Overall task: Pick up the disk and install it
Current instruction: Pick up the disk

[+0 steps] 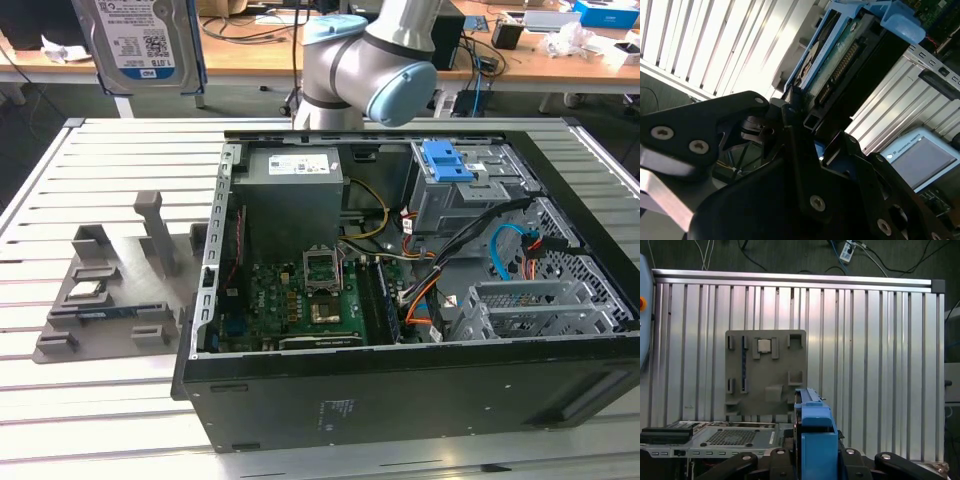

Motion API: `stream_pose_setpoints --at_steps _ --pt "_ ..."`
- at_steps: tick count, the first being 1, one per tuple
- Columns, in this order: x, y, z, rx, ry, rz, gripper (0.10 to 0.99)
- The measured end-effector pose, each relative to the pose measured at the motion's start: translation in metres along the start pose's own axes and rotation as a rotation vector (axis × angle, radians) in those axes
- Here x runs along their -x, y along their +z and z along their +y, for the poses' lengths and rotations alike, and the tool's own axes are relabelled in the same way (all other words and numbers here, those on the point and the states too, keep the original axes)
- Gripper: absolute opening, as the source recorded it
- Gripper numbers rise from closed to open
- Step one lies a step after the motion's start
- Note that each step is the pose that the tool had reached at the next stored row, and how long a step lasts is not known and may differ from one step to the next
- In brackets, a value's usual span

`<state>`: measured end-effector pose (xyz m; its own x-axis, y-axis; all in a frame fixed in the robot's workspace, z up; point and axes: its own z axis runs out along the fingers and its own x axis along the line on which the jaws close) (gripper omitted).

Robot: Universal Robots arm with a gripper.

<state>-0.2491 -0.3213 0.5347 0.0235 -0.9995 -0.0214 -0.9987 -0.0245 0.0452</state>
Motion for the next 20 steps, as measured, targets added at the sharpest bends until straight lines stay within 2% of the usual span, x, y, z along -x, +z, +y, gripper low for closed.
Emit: stream_pose_setpoints --at_steps 6,9,12,13,20 --pt "-0.0004 -0.0007 -0.0167 0.0 0.0 0.0 0.365" --pt "-0.0007 -0.0013 -0.0294 0.0 0.0 0.0 0.365" --pt "-0.0009 -0.0017 -0.0366 0.0 0.0 0.0 0.365" --pt "-0.001 -0.0018 -0.0412 0.0 0.0 -0.0001 0.365" --pt "-0.0014 -0.0028 -0.0611 0.0 0.0 0.0 0.365"
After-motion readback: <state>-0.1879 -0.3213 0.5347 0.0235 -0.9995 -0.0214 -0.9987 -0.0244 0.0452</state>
